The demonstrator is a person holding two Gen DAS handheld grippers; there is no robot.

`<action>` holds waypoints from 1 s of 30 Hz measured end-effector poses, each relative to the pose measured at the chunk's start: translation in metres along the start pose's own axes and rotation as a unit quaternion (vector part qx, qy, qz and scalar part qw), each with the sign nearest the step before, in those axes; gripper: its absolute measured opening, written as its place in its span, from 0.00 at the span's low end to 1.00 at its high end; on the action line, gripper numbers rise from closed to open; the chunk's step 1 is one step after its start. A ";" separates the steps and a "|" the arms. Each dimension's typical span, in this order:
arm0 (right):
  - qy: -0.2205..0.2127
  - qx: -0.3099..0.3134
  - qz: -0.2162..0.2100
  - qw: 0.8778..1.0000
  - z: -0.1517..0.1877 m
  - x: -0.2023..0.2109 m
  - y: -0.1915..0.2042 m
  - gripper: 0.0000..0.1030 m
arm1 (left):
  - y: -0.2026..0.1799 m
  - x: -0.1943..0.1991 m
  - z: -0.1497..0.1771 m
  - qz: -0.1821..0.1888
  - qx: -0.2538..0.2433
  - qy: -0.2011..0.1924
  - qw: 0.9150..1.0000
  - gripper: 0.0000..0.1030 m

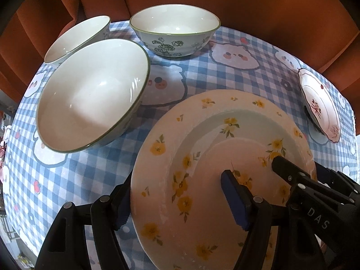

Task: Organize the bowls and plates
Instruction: 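Position the held deep plate above the flat plate with the right gripper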

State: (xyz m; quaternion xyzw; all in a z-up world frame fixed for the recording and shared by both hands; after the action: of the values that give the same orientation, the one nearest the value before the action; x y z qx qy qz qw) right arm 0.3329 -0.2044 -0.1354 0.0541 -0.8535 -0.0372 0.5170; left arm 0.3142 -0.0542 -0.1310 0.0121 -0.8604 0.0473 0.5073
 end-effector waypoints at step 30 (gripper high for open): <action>-0.067 -0.072 0.052 0.994 0.051 0.118 0.023 0.64 | 0.013 0.106 0.027 0.064 -0.075 -0.060 0.993 0.71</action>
State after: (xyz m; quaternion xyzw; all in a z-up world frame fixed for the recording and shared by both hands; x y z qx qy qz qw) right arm 0.2325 -0.1967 -0.0523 -0.0301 -0.8828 -0.0750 0.4627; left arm 0.2380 -0.0415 -0.0524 -0.0777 -0.8895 0.0142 0.4501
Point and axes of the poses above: each gripper's, at about its wrist camera, not at the fingertips, and x roughly against the way its jaws point, y to its left, z to its underside, the point moved 3 cm from there along -x, roughly the way its jaws point, and after that the axes turned 11 degrees about -y, right-handed, at the moved point
